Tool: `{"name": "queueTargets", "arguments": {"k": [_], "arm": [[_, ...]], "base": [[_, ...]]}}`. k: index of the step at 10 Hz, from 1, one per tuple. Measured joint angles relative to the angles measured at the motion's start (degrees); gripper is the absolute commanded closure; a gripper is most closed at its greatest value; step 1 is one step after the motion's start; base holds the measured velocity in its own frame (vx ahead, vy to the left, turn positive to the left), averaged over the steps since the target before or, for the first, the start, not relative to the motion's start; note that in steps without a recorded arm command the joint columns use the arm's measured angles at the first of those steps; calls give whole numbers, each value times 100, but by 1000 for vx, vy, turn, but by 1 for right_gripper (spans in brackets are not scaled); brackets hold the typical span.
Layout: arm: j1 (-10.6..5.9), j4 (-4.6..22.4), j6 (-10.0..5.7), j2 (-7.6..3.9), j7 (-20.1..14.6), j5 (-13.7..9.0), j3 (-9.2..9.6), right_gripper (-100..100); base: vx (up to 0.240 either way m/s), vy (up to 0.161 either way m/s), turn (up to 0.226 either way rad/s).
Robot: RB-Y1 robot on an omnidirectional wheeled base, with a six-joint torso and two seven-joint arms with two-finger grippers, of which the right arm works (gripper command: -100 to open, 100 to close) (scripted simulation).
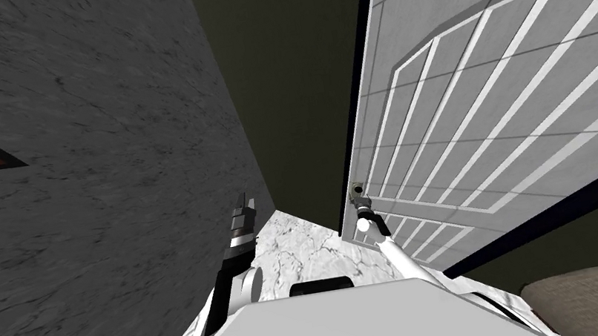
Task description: Pull the door open
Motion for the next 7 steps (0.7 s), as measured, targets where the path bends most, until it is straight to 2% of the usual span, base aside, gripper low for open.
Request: {"name": "queueTargets", "arguments": {"k": [2,5,6,7], "arm": [[-79,223,-81,-136,-193,17,48,-100],[61,261,-90,-502,-542,-26,17,-100],[66,254,-81,-514,-555,-29,11,100],[62,258,-86,-508,-548,-27,14,100]], "base": [[73,-13,100],[103,-29,51],[-11,1,-12],[-22,3,-8]]}}
